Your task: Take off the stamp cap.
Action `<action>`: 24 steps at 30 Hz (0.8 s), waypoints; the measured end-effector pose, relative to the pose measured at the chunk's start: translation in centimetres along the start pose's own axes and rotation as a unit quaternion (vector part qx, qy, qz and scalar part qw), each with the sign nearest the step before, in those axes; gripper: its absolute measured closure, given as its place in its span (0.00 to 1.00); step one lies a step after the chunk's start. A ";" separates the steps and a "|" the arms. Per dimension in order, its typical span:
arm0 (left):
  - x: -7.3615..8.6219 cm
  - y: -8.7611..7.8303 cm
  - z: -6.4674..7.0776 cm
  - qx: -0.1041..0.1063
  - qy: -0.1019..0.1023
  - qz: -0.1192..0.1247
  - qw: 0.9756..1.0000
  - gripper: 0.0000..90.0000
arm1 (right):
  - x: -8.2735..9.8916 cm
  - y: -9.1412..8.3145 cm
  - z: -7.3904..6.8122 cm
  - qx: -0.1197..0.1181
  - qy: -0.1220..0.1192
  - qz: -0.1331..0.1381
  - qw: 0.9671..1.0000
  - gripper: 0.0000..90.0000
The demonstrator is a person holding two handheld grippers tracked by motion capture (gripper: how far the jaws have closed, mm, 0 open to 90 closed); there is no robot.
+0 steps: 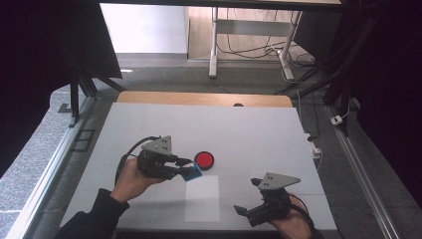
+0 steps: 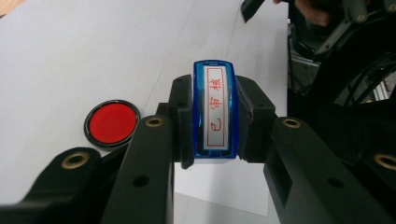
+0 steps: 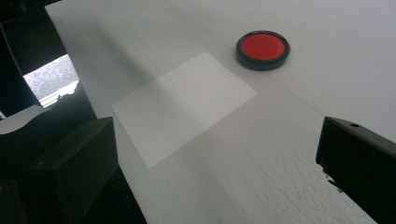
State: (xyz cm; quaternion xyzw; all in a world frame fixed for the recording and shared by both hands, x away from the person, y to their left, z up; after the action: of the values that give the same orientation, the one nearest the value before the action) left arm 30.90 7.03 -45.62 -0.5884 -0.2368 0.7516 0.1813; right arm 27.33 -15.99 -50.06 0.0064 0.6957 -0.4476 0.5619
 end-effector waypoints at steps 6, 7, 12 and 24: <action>-0.1 0.0 0.2 0.009 0.011 0.003 1.000 0.78 | -1.0 1.5 -1.5 -0.058 0.012 0.007 0.998 0.00; -0.1 0.0 0.2 0.011 0.013 0.002 1.000 0.78 | -1.2 1.7 -1.6 -0.062 0.011 0.009 0.998 0.00; -0.2 0.1 0.5 0.022 0.014 0.008 1.000 0.78 | -2.0 2.8 -2.1 -0.063 -0.006 0.007 0.998 0.00; -0.4 0.2 1.1 0.058 0.019 0.024 0.998 0.78 | -3.2 4.7 -3.7 -0.104 -0.028 -0.009 0.994 0.00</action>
State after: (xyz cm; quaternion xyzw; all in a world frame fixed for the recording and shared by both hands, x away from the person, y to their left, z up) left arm 29.89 6.49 -45.15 -0.5967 -0.1750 0.7568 0.2014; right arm 28.03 -9.24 -50.50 -0.0707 0.7225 -0.3782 0.5744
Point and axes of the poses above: each handheld gripper's, and its own axes: y roughly forward along the jaws, x roughly out of its underside, z roughly to its right, the point moved 8 cm from there along y, roughly forward along the jaws, and after that the axes turned 10 degrees about x, right-handed, at the moved point
